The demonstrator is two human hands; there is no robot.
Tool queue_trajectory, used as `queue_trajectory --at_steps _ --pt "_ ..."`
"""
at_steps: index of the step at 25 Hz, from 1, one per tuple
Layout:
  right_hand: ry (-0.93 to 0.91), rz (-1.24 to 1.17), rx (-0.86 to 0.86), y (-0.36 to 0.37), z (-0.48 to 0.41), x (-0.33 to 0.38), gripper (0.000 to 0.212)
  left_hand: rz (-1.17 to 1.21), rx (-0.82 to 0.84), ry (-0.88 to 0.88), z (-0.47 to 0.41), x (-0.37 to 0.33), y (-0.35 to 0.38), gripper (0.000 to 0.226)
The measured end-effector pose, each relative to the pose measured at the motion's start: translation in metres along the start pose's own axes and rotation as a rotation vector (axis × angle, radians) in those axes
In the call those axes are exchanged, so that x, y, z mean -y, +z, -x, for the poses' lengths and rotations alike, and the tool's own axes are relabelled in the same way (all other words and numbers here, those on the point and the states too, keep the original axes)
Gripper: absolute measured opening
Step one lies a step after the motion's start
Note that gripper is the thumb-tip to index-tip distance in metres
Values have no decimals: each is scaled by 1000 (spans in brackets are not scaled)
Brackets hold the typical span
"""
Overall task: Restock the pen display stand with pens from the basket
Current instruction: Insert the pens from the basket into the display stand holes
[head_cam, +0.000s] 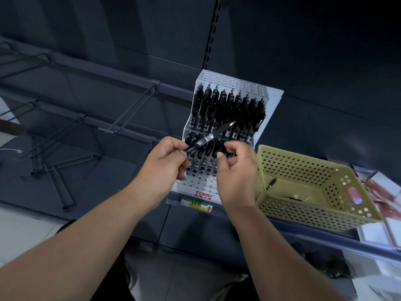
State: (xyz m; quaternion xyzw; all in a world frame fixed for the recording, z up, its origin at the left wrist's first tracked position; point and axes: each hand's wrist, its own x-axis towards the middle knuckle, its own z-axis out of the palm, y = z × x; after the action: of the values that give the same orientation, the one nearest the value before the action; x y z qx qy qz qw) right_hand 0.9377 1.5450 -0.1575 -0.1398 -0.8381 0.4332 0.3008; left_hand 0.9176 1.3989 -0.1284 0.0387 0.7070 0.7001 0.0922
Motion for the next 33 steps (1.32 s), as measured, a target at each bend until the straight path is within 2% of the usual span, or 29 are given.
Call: queue_trajectory --at_steps 3,5,8,12,14,16,17,19,22,24,28,33 --pt "-286 122 -57 -11 7 4 32 -23 42 -22 3 -4 10 18" --pt "-438 241 7 -14 10 0 38 -51 50 -38 3 -6 16 17" --pt "-516 320 117 -15 9 -7 35 -102 73 -53 3 -7 23 16" --pt "-580 370 151 -15 5 -12 29 -105 112 -59 4 -8 26 23" --pt "-465 313 173 -19 0 -11 27 -59 101 -44 1 -6 25 30" --pt "-185 170 218 -24 -7 -10 26 -104 45 -14 -6 2 19 29" --pt "-55 72 230 -24 -12 -9 22 -177 13 13 -11 8 15 25" --pt "63 -66 193 -23 -20 -9 14 -436 -19 117 -19 20 7 15" --pt "92 -115 186 -17 -27 -4 10 -925 60 336 -29 38 -3 38" --pt "94 -95 206 -15 -29 -1 15 -1097 145 394 -35 48 -4 50" --pt "77 -50 229 -6 -32 -4 18 -1271 298 431 -43 62 -2 59" --pt "46 57 247 9 -35 -16 26 -1370 361 440 -50 75 2 63"
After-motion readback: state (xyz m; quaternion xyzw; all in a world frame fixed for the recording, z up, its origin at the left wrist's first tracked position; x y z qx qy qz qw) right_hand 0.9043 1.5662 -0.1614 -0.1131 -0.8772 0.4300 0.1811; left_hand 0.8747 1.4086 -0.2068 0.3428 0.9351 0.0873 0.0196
